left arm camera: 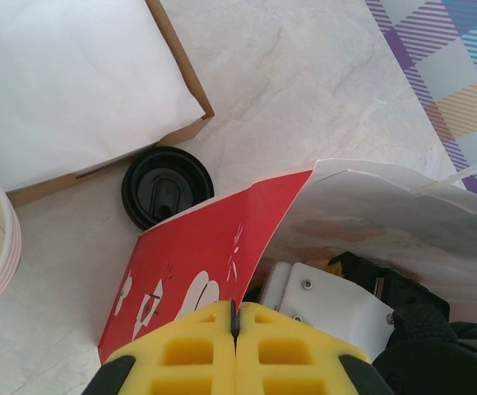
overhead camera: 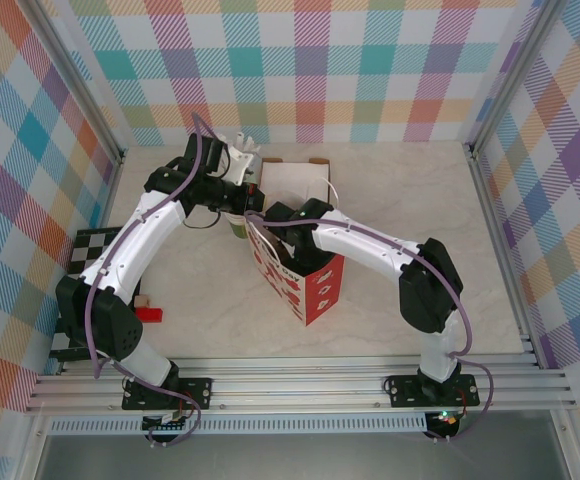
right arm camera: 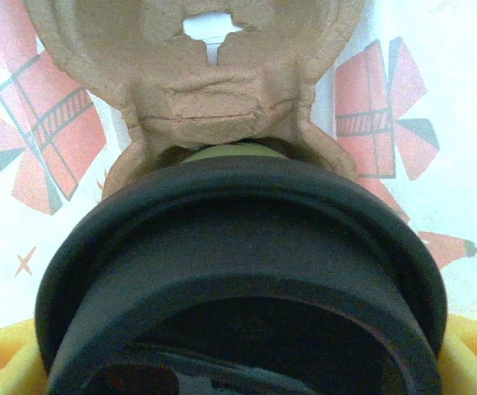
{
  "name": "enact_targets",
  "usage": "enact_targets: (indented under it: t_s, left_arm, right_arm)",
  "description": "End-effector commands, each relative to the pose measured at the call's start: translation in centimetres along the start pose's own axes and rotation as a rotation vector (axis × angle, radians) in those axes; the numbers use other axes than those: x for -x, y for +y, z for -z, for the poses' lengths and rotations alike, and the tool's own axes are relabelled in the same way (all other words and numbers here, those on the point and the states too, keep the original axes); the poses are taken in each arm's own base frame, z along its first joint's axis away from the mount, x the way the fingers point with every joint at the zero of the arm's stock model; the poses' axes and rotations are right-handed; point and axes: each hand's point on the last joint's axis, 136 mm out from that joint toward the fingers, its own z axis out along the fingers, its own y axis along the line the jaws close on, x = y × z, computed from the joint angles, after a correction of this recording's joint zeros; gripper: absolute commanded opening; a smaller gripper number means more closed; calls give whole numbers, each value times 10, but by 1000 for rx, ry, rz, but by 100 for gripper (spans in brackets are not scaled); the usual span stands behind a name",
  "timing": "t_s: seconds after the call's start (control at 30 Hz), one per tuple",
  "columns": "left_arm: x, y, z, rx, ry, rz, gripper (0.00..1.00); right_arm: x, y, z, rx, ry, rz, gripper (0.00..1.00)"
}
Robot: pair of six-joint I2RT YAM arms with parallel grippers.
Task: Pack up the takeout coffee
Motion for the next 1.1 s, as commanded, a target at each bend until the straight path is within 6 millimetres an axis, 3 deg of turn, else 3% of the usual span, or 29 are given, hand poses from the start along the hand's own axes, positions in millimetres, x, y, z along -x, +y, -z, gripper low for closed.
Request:
enact_targets:
  t_s: [0.0, 1.07]
  left_arm:
    - [-8, 1, -4, -22, 32, 29, 0]
    - [-9, -1, -5, -32, 37, 30, 0]
  right_arm:
    - [-2, -1, -4, 7, -1, -9, 32]
    - [-18, -3, -33, 0, 76, -14, 28]
